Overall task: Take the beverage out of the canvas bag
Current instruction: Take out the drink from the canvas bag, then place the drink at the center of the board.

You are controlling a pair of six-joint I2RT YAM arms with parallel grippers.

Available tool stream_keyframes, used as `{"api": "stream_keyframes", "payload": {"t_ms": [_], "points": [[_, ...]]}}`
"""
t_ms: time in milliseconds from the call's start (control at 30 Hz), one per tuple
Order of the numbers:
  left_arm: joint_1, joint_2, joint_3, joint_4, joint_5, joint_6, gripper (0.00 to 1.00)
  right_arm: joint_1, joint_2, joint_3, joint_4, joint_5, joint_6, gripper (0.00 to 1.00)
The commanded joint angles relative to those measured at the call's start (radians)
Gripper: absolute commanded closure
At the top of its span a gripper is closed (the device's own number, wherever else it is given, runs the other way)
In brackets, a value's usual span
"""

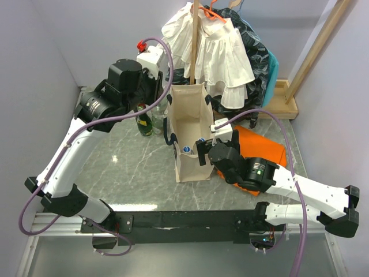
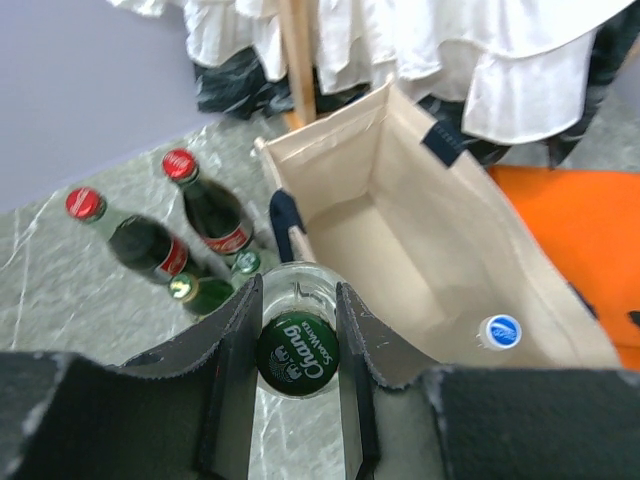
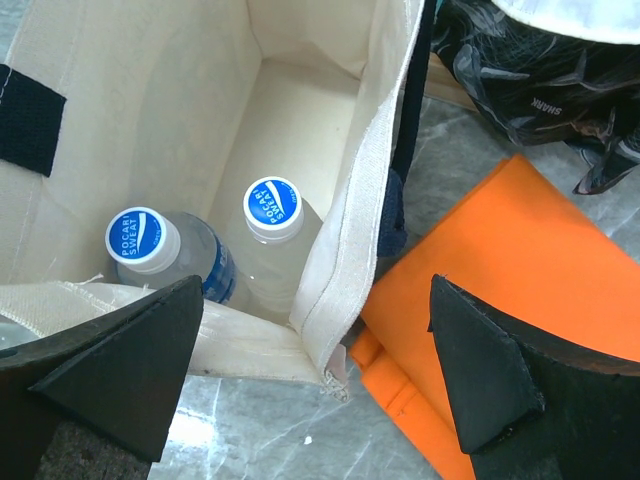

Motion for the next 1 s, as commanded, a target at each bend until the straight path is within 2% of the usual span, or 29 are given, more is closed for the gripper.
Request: {"api": "stream_keyframes", "payload": {"t_ms": [0,600,967], "points": [[-0.004,-0.092,-0.026,0.161,-0.072,0.007,0.99,0.007,-0.011,0.022,0.025,0.013,0.002,0.0],[0.004,-0.097,-0.245,0.244,-0.159,-0.022,0.99,0.009,-0.038,0.014,0.02,0.014,0.009,0.0],[0.094,-0.148,-0.434,0.37,-0.092,-0.102,0.99,0.006,-0.043,0.005,0.024,0.017,0.006,0.0]]}}
